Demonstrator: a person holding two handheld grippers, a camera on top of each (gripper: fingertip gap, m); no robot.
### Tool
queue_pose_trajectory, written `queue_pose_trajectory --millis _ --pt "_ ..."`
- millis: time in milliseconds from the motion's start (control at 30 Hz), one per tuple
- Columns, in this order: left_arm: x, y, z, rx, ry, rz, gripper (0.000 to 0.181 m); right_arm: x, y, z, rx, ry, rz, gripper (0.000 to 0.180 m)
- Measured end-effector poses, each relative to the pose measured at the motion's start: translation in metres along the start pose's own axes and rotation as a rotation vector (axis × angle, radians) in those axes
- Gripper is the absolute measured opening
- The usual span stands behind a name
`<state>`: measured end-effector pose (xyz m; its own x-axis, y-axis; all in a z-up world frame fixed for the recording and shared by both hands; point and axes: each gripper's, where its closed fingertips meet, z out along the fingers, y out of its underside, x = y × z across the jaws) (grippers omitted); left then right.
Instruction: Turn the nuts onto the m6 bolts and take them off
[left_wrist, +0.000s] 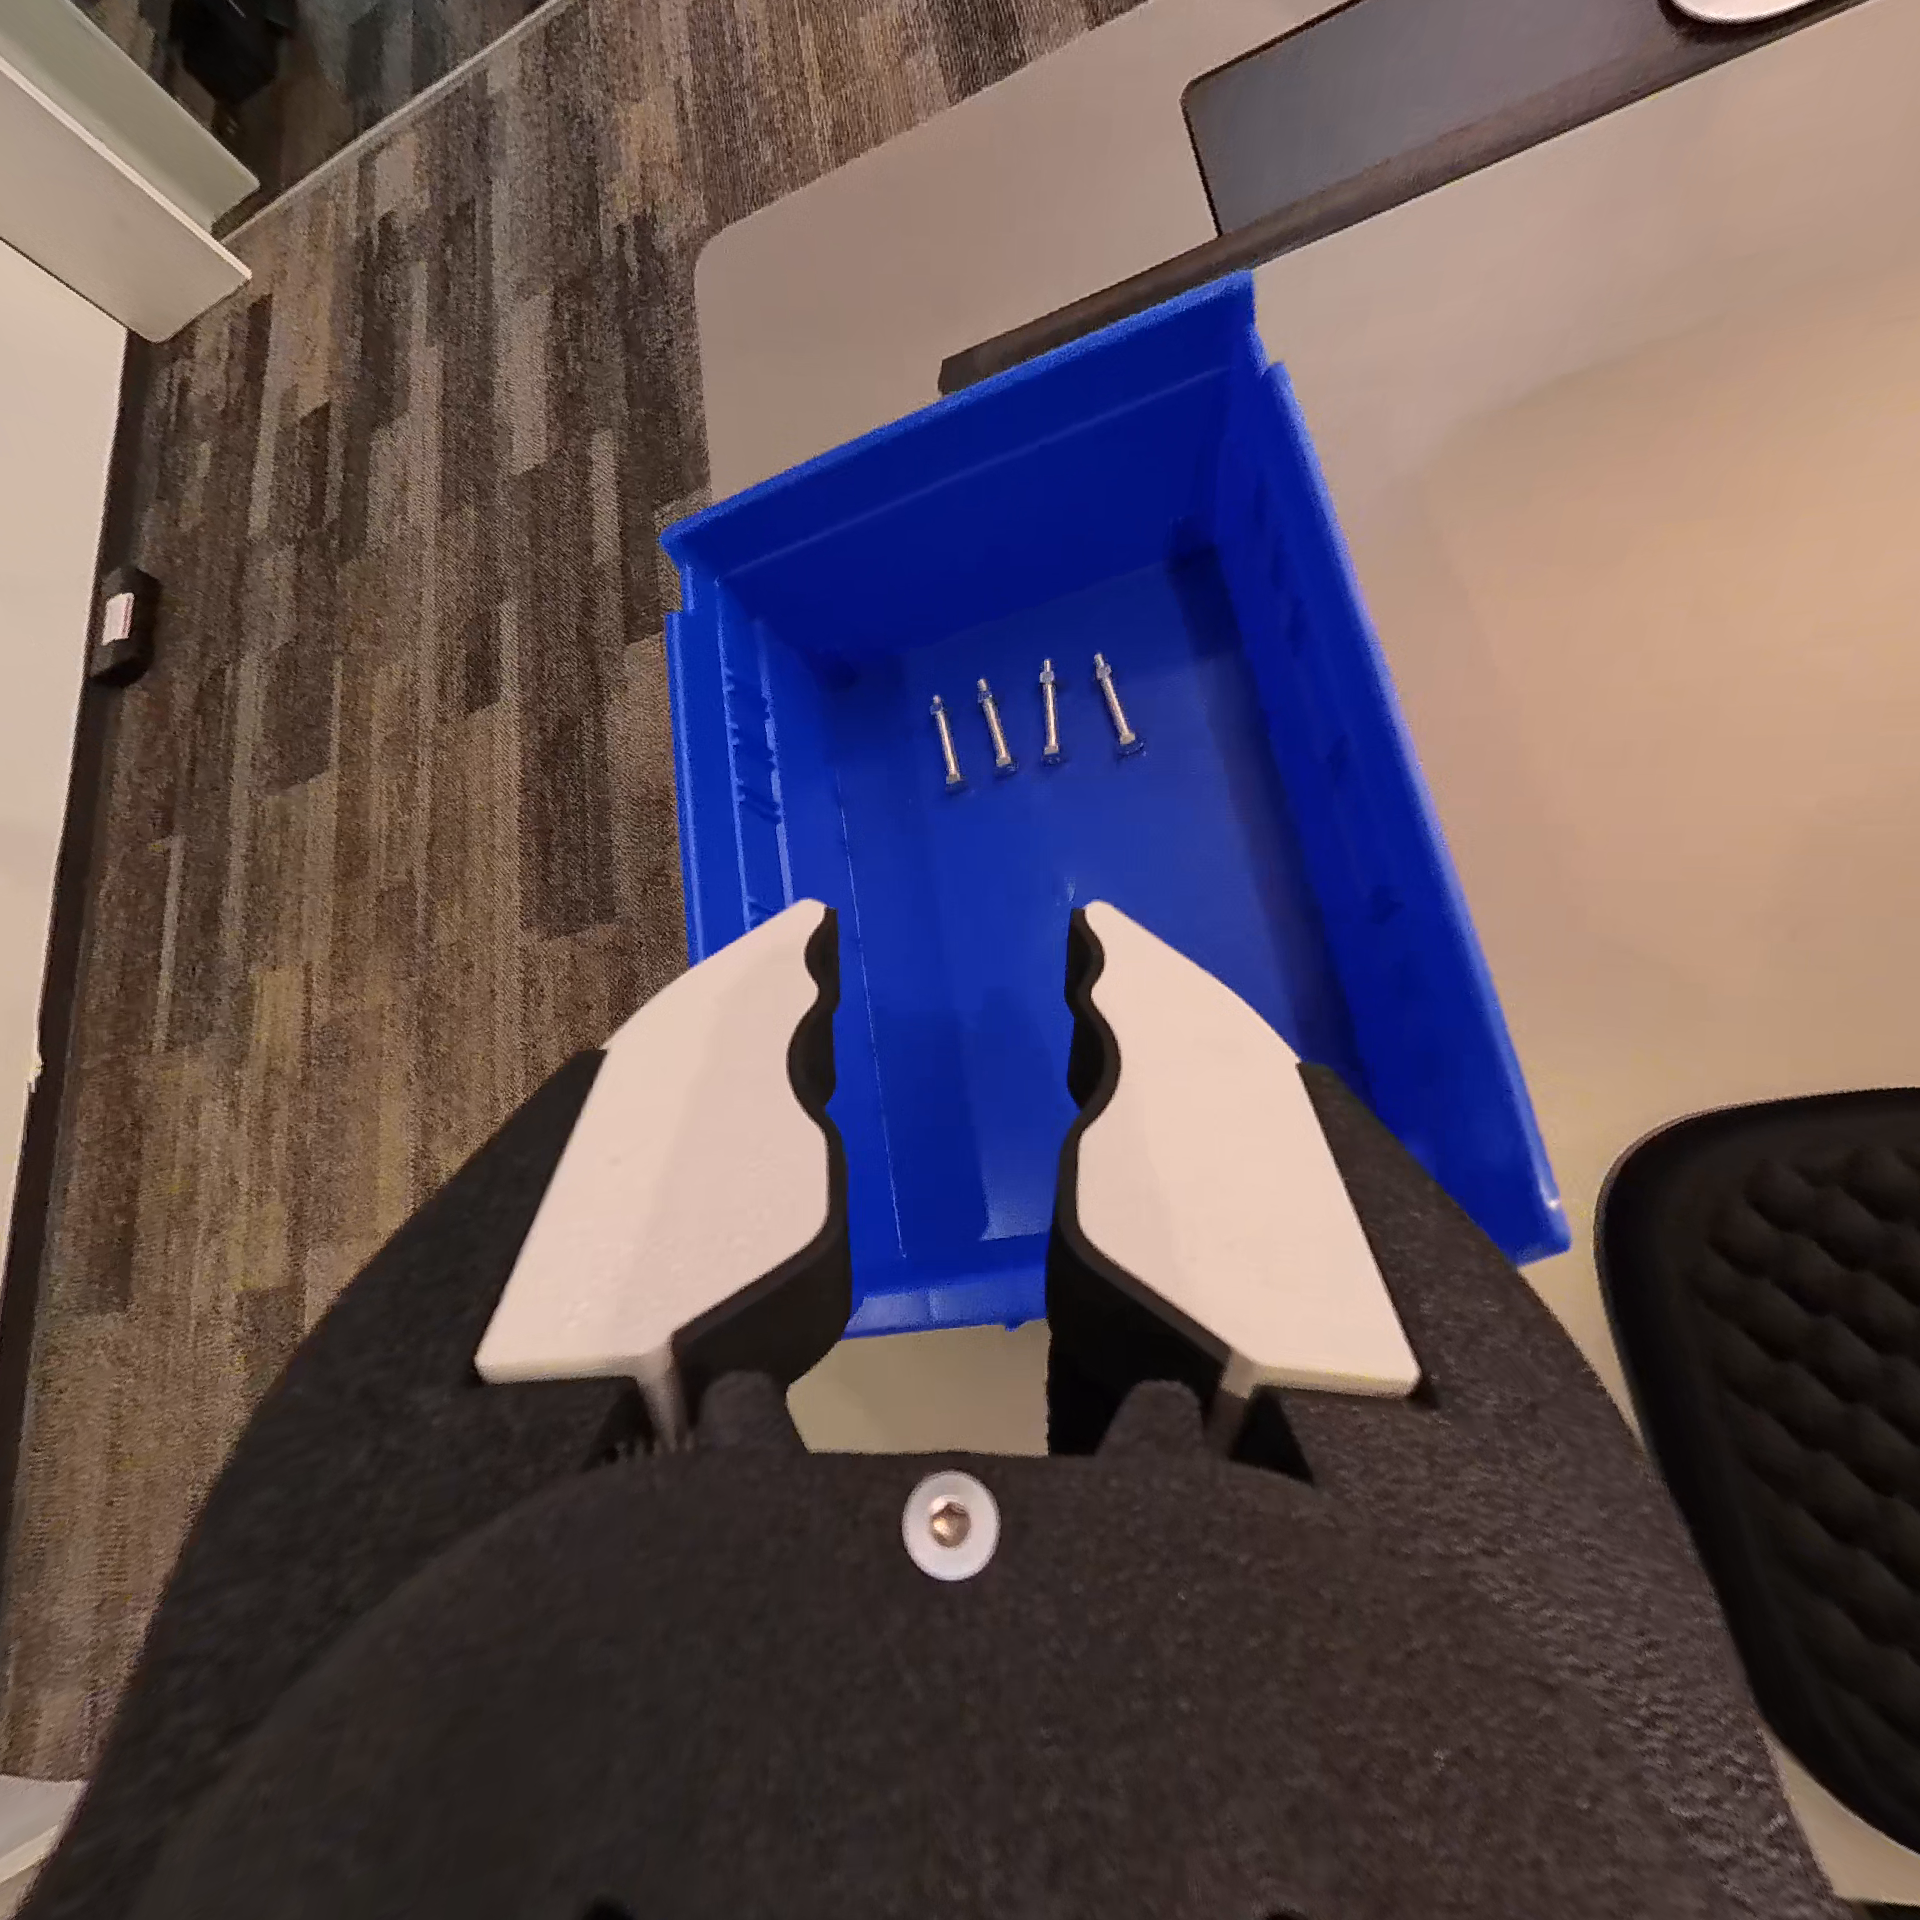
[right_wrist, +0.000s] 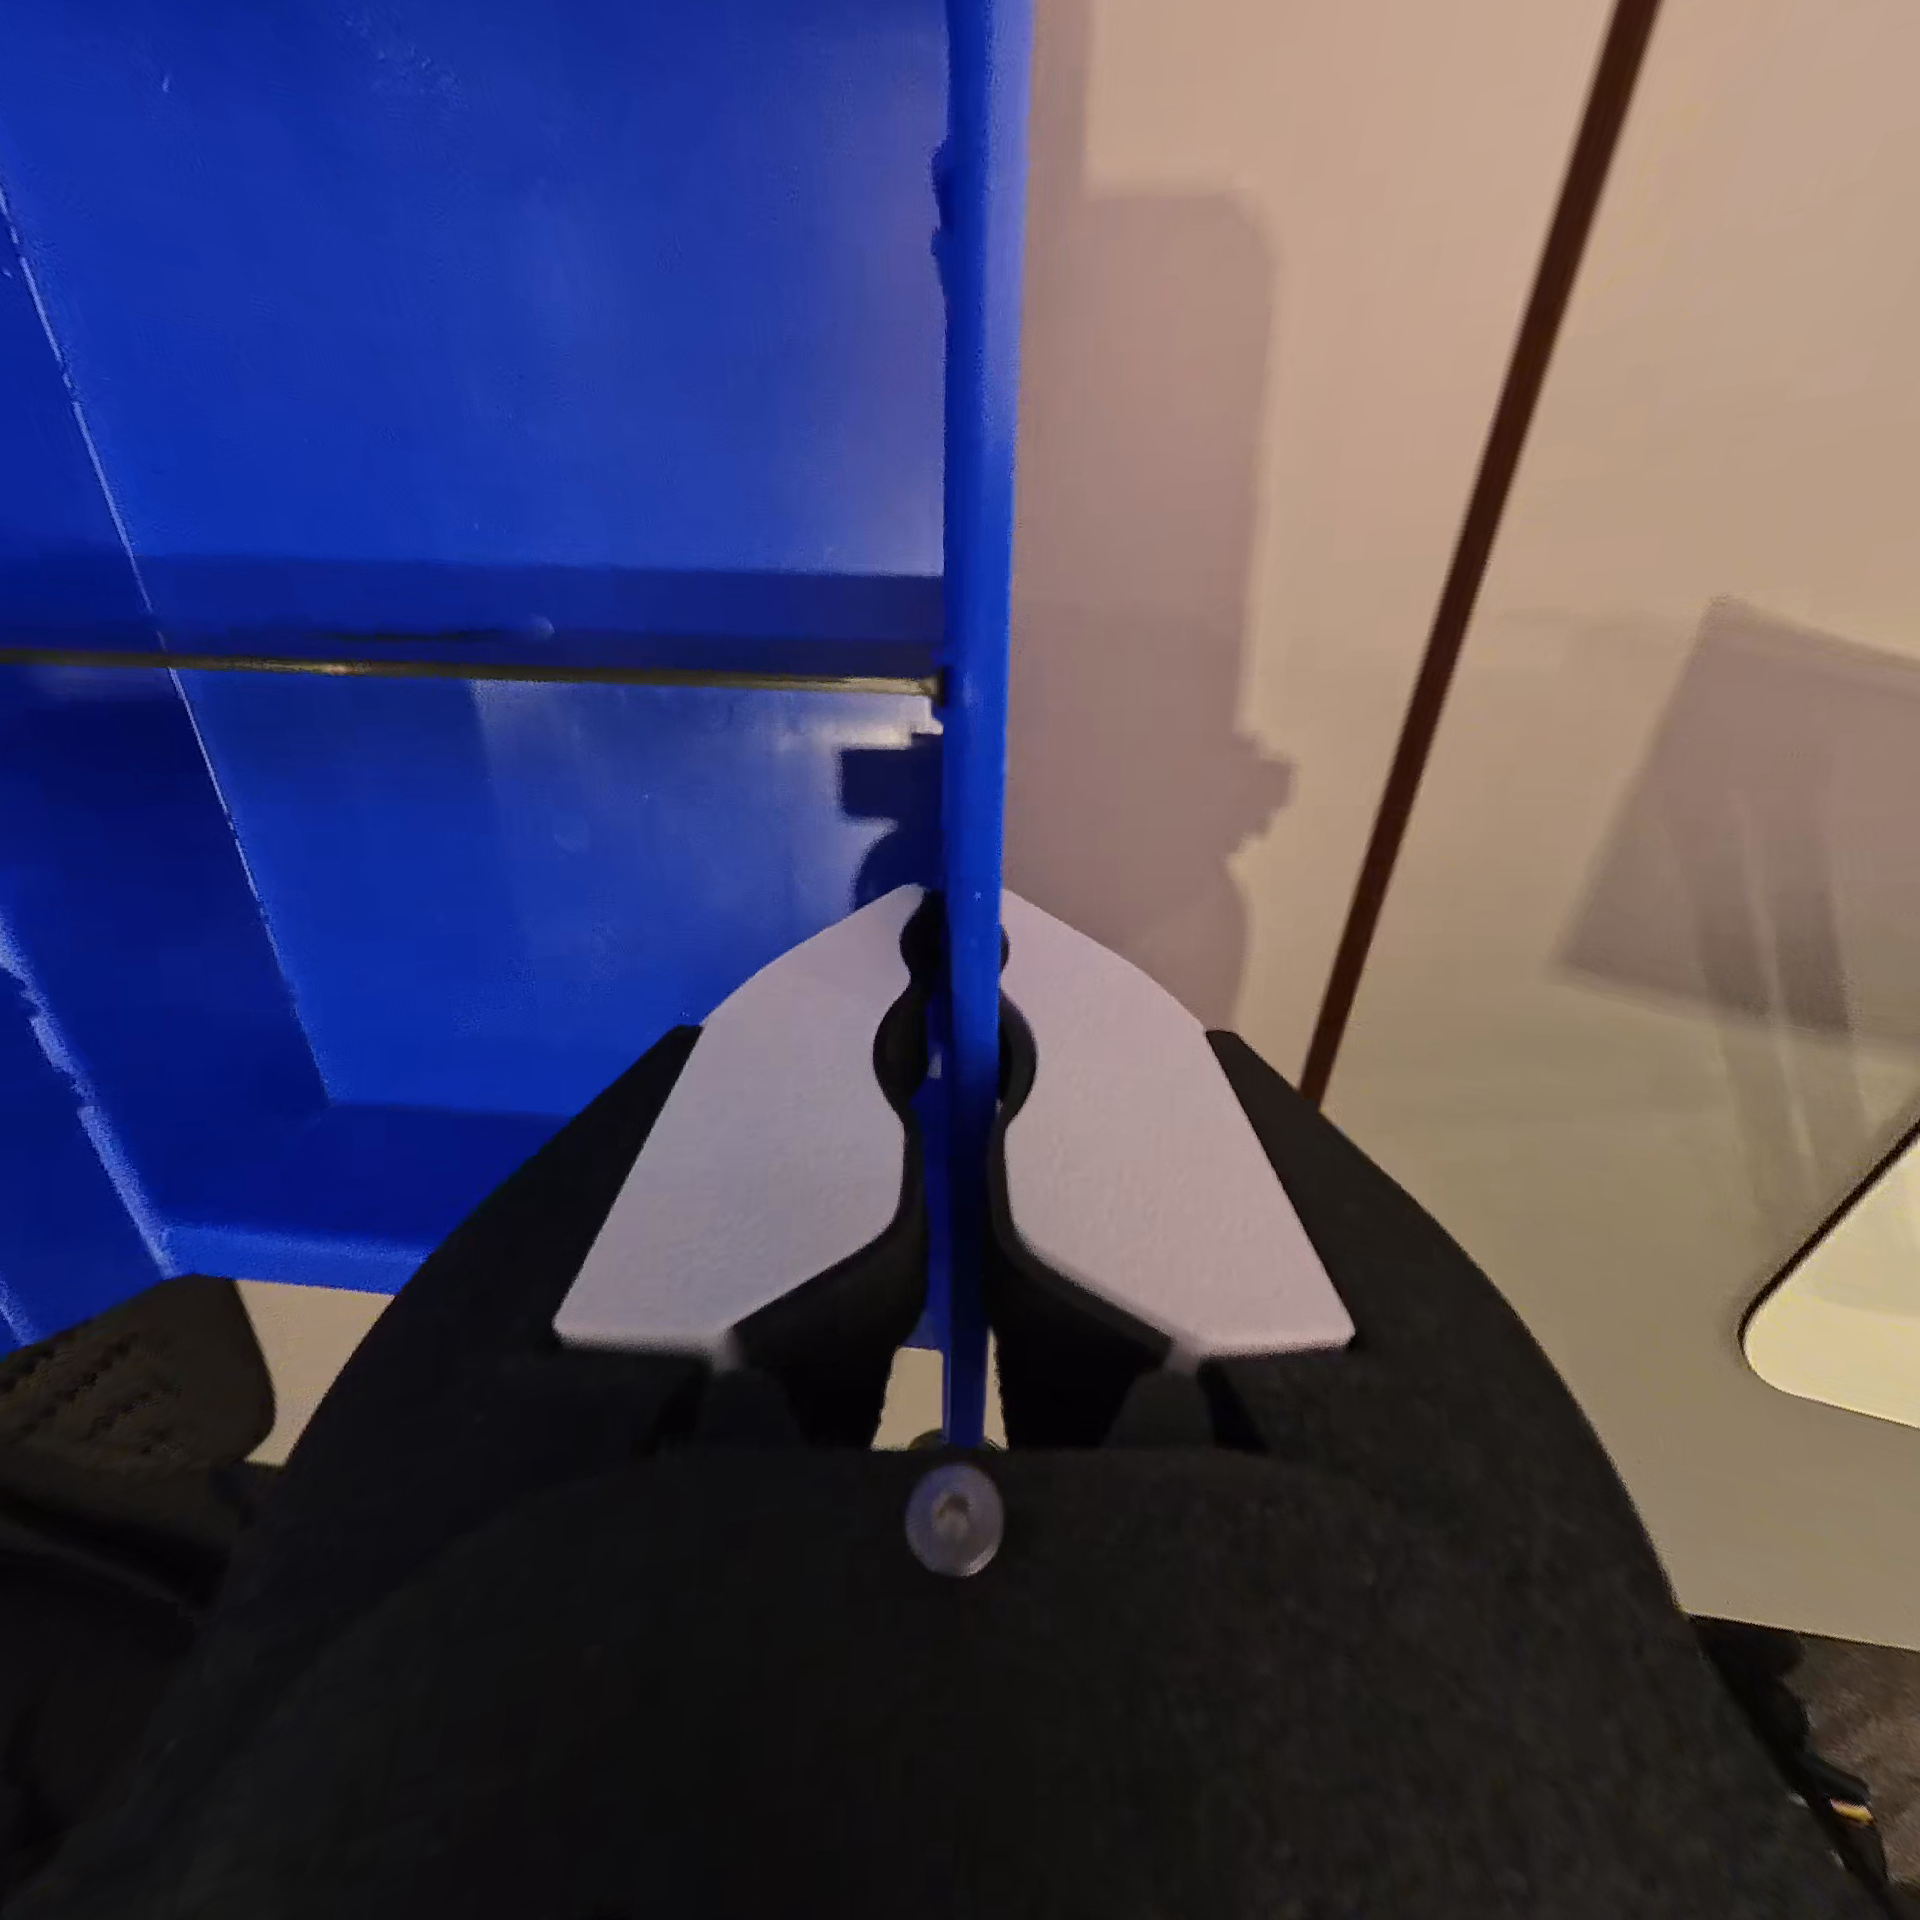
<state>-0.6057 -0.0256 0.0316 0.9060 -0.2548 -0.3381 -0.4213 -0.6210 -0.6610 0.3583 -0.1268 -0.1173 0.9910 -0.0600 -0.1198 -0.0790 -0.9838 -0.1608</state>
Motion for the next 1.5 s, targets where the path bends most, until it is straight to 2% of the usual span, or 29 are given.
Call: queue_pose_trajectory --millis 367,533,567,633,833,867,1000,1133,1300,1367,1500 --pt "0.01 -0.012 0.004 0.001 0.002 -0.014 0.042 0.009 0.016 -0.004 0.012 0.003 0.038 0.005" --pt "0.008 -0.01 -0.004 0.022 0.003 -0.017 0.042 0.007 0.02 -0.004 0.044 0.027 -0.011 0.005" --pt "0.006 -0.009 -0.006 0.025 0.004 -0.022 0.042 0.008 0.021 -0.005 0.054 0.05 -0.023 0.008" --pt "0.001 -0.007 -0.014 0.029 0.003 -0.031 0.042 0.01 0.018 -0.01 0.089 0.116 -0.073 0.032" --pt "-0.01 0.0 -0.043 0.047 0.025 -0.082 0.045 -0.005 0.001 -0.053 0.283 0.16 -0.141 0.043" --pt "-0.009 0.005 -0.045 0.032 0.043 -0.103 0.039 -0.004 -0.003 -0.064 0.319 0.2 -0.149 0.046" --pt "0.006 0.029 -0.027 -0.043 0.109 -0.154 0.037 -0.015 -0.023 -0.11 0.464 0.325 -0.193 0.054" --pt "0.017 0.047 0.016 -0.156 0.131 -0.198 0.037 -0.1 -0.055 -0.155 0.667 0.141 -0.264 0.051" --pt "0.023 0.05 0.078 -0.332 0.148 -0.216 0.027 -0.262 -0.079 -0.204 0.842 -0.258 -0.425 0.043" --pt "0.021 0.049 0.102 -0.4 0.148 -0.233 0.023 -0.323 -0.082 -0.216 0.88 -0.415 -0.509 0.041" --pt "0.014 0.036 0.143 -0.413 0.161 -0.282 0.019 -0.424 -0.08 -0.222 0.905 -0.731 -0.604 0.038"
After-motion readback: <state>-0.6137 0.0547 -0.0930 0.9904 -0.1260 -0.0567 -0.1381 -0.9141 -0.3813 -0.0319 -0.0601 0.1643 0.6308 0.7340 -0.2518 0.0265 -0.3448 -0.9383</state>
